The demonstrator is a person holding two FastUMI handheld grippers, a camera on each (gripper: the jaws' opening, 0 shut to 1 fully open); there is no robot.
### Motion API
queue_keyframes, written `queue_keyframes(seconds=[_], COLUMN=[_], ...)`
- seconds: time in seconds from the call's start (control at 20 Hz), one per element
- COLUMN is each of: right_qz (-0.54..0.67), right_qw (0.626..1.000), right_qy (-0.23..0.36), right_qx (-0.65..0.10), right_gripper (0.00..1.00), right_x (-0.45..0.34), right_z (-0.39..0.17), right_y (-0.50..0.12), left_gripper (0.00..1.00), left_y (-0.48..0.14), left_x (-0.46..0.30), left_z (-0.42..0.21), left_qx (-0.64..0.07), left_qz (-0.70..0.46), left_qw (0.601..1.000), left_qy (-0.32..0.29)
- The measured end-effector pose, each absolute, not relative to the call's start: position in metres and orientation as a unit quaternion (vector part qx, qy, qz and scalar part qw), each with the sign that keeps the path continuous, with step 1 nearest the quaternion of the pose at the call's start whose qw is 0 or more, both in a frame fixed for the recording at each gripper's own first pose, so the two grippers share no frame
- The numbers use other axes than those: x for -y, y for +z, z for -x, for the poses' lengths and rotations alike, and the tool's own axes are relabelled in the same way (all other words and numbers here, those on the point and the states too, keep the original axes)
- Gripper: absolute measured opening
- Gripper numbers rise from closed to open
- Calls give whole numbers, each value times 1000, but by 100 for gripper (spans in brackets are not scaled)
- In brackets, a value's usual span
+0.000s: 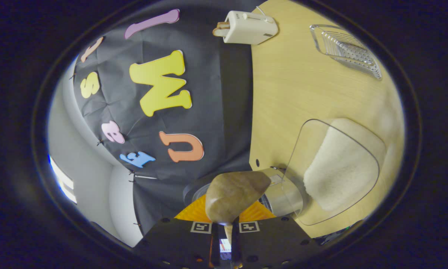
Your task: Close the left gripper, press the button to open the rice cooker; take a wooden spoon from the chopstick holder with the right hand, scoop a spoonful of rice and pour it into the rice cooker, then put the wooden spoon back into the chopstick holder.
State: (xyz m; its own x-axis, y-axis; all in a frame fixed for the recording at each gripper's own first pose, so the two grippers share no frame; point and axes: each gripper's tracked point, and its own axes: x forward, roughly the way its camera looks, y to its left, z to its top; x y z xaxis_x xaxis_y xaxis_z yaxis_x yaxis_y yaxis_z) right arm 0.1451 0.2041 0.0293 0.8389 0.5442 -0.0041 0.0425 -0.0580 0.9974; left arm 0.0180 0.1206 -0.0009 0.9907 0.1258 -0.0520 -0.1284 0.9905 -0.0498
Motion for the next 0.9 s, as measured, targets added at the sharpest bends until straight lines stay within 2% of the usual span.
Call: queue_keyframes(seconds=[0.25,0.45,0.9], right_qz=[-687,-661,-538], right_qw=[665,688,787], right_qy=[215,214,158], right_qx=[-199,-213,-257], right_gripper=[12,11,12], right_x=[-244,-282,-348], right_z=[-166,-187,-238], right_y=[63,68,48], left_gripper=[90,90,90], left_y=[13,18,-2], left_x=[-139,-148,-177], left_z=[0,7,3], left_qx=[1,14,-20], left_qz=[9,1,1], left_qw=[998,998,996], left_qy=[61,58,89])
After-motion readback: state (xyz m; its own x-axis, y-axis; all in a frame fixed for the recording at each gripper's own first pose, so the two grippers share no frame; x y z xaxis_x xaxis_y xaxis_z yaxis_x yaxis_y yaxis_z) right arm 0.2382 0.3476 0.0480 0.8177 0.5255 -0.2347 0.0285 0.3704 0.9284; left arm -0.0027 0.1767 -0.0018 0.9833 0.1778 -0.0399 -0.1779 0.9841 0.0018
